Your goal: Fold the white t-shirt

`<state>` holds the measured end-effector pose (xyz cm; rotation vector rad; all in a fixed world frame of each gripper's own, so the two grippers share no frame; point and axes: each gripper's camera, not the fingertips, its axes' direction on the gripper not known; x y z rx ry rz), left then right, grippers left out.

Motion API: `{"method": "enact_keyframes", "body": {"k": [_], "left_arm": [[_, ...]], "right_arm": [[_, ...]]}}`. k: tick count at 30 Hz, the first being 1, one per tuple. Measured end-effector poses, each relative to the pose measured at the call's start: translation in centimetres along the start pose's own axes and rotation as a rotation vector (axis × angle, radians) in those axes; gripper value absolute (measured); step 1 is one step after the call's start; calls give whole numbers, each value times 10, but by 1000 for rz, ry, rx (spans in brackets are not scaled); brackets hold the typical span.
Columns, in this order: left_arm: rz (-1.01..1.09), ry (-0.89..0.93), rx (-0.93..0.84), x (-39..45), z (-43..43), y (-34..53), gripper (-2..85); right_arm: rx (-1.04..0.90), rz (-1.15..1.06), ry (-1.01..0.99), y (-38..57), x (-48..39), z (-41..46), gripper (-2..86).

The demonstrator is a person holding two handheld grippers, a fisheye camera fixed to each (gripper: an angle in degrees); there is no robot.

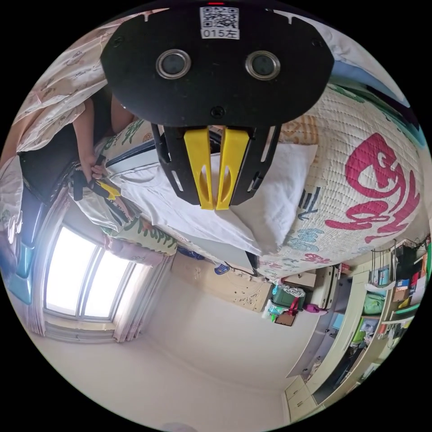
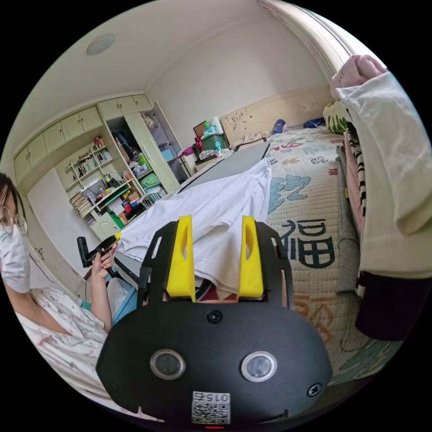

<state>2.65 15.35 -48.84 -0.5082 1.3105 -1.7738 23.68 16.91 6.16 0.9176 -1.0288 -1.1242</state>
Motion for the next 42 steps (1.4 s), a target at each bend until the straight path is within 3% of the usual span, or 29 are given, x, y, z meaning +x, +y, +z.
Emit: {"method": "enact_keyframes", "body": {"k": [4, 11, 21, 25, 29, 34, 38, 42], "left_arm": [[28, -51, -23, 23, 15, 12, -5], [59, -89, -51, 58, 33, 43, -5], [109, -199, -59, 116, 45, 73, 5], [250, -224, -10, 181, 55, 50, 18], [414, -86, -65, 264, 125, 9, 47], [574, 76, -153, 378, 235, -35, 58], [593, 188, -261, 469, 346, -79, 69], [574, 185, -353, 547, 455, -108, 82]], "right_arm": [[-88, -23, 33, -19, -12, 18, 71], [-12, -30, 57, -2, -29, -7, 6], [72, -48, 130, 29, -23, -26, 34], [83, -77, 191, 53, -16, -35, 80], [35, -95, 277, 70, -4, -15, 91], [5, -141, 208, 79, 8, 18, 95], [18, -201, 316, 95, 13, 42, 39], [48, -214, 329, 110, 26, 51, 12]]}}
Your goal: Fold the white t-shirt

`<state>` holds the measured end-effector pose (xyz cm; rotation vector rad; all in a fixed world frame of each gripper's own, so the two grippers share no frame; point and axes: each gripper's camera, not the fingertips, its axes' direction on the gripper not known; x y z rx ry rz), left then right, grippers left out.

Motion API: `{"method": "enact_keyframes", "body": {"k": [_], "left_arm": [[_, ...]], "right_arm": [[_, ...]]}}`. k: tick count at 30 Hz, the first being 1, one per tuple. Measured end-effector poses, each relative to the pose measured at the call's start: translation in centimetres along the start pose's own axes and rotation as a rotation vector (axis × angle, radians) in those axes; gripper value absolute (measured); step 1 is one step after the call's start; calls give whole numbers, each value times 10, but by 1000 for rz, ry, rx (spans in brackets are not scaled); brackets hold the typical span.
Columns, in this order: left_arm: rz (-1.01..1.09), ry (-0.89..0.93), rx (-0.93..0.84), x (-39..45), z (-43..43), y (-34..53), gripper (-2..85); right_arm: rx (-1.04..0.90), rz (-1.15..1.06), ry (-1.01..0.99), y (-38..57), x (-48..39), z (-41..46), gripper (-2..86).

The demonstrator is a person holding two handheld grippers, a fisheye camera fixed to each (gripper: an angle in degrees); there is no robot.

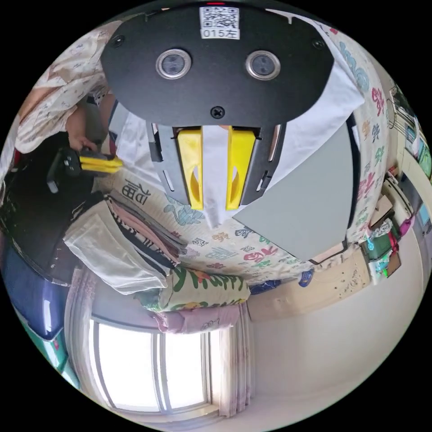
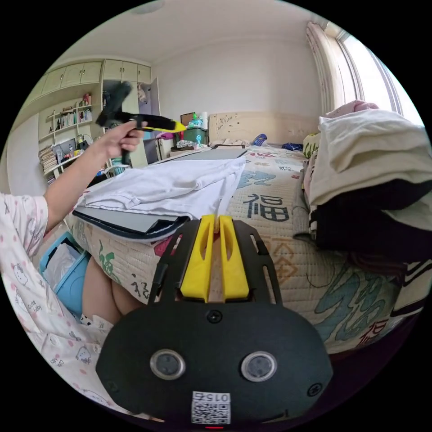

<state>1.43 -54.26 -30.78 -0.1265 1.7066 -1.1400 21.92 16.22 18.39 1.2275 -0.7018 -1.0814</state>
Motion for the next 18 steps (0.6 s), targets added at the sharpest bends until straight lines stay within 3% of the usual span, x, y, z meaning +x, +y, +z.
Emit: {"method": "enact_keyframes", "body": {"k": [5, 10, 14, 18], "left_arm": [[6, -34, -254, 30, 168, -117, 99], [-71, -114, -431, 21, 267, -162, 103], [-96, -50, -462, 22, 283, -179, 47], [-22, -107, -453, 40, 270, -194, 19]], "right_arm": [[38, 9, -34, 33, 27, 18, -2], [78, 24, 21, 65, 62, 31, -8], [126, 74, -76, 93, 101, 42, -10], [152, 90, -107, 115, 127, 54, -10]]}}
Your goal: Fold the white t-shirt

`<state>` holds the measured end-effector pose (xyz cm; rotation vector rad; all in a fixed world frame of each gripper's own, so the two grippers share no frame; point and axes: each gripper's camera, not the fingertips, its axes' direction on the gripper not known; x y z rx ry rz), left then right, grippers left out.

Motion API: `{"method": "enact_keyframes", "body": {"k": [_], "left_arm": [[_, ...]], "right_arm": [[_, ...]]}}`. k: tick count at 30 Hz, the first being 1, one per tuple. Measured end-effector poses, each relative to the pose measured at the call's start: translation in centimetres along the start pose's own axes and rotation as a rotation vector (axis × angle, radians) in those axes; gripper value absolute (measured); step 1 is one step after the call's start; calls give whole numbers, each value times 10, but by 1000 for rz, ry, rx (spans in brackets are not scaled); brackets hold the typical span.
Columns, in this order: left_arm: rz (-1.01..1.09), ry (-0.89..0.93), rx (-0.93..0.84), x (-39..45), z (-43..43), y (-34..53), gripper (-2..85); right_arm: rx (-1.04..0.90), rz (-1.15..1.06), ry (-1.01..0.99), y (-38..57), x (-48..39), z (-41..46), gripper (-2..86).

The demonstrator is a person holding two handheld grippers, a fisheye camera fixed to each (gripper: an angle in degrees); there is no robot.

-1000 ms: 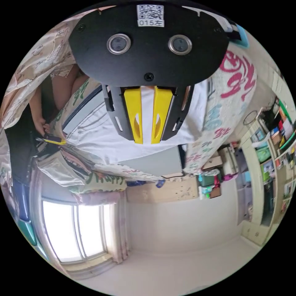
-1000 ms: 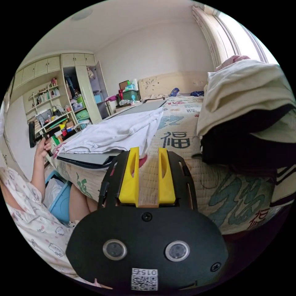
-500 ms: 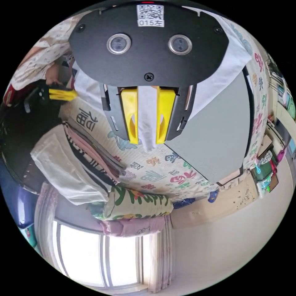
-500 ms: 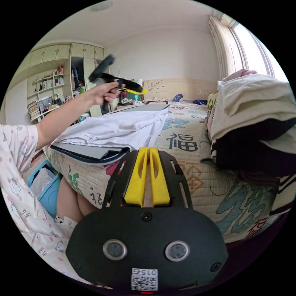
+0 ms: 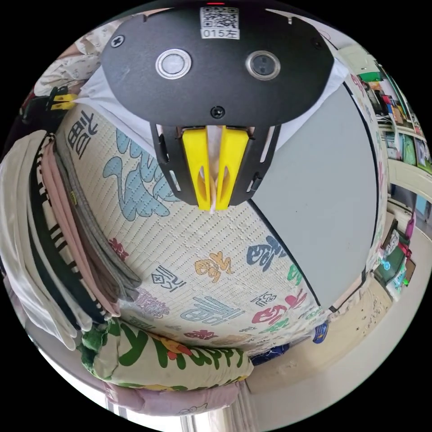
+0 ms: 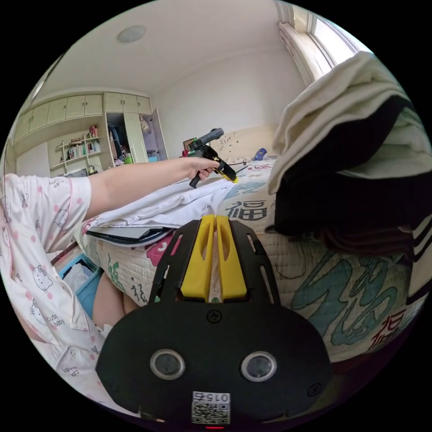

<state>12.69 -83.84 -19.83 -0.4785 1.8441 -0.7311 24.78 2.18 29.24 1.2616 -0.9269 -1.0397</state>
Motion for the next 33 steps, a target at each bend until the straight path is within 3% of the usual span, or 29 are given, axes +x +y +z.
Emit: {"method": "enact_keyframes", "body": {"k": [6, 11, 13, 18, 24, 29, 33], "left_arm": [[6, 94, 172, 6, -82, -10, 9], [11, 313, 455, -2, -207, 4, 8], [3, 398, 548, -20, -252, 21, 8], [6, 529, 710, -102, -363, 97, 8], [-36, 379, 725, -248, -436, 232, 8], [-188, 311, 609, -380, -406, 330, 8], [-310, 278, 569, -442, -391, 368, 9]], "right_arm": [[99, -6, 121, 33, 34, -12, -10], [297, -134, 284, 41, 30, -62, -10], [376, -176, 241, 43, 21, -81, -8], [519, -235, -80, 59, -7, -89, -4], [348, -333, -408, 86, -86, 19, -2], [40, -424, -506, 135, -177, 162, -2], [-116, -454, -566, 169, -202, 223, -2]]}}
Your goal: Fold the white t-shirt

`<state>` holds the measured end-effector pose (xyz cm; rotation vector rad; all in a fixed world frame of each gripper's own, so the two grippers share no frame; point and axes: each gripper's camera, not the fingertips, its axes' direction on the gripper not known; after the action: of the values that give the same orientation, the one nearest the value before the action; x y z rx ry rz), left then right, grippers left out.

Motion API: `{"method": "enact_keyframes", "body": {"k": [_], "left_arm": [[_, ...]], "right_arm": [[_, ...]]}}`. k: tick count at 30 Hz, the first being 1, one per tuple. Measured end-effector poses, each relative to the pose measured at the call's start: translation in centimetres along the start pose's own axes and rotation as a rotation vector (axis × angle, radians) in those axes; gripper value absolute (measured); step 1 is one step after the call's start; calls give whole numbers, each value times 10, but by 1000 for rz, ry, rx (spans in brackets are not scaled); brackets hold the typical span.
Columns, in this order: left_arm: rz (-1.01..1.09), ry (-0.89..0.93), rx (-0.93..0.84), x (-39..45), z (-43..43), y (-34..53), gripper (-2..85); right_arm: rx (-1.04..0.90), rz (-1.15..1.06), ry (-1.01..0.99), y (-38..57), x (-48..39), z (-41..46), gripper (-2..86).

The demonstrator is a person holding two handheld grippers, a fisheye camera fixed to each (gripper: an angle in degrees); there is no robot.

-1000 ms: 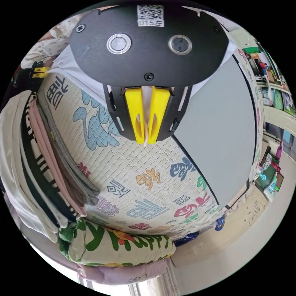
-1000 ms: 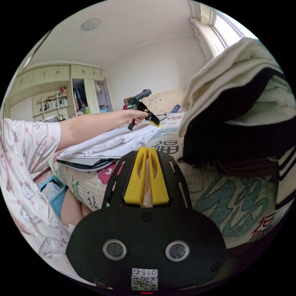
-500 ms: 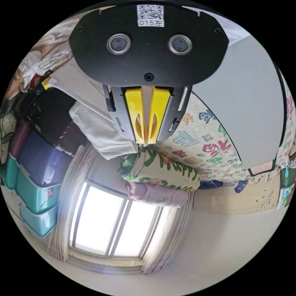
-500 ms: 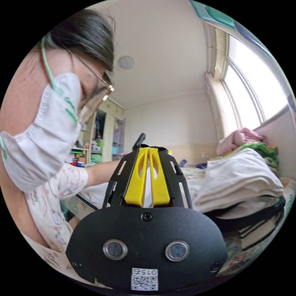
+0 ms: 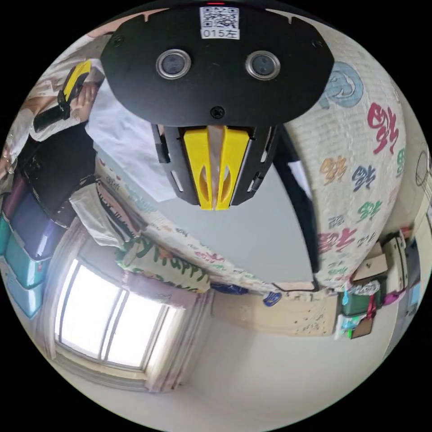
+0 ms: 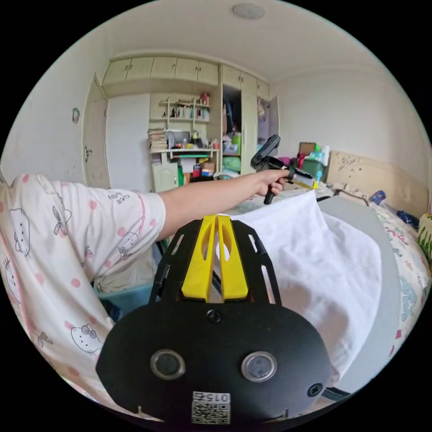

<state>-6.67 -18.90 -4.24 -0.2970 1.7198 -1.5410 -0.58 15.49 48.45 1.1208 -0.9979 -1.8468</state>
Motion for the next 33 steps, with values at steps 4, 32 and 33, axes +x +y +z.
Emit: {"method": "enact_keyframes", "body": {"k": [4, 32, 33], "left_arm": [[-64, 34, -50, -31, -18, -12, 69], [185, 142, -290, 86, -32, -93, 21], [193, 130, -271, 91, -35, -94, 17]], "right_arm": [[-68, -26, -18, 30, 5, 35, -2], [-50, -88, 16, 120, 39, 124, -1], [-50, -88, 14, 120, 39, 124, -1]]}}
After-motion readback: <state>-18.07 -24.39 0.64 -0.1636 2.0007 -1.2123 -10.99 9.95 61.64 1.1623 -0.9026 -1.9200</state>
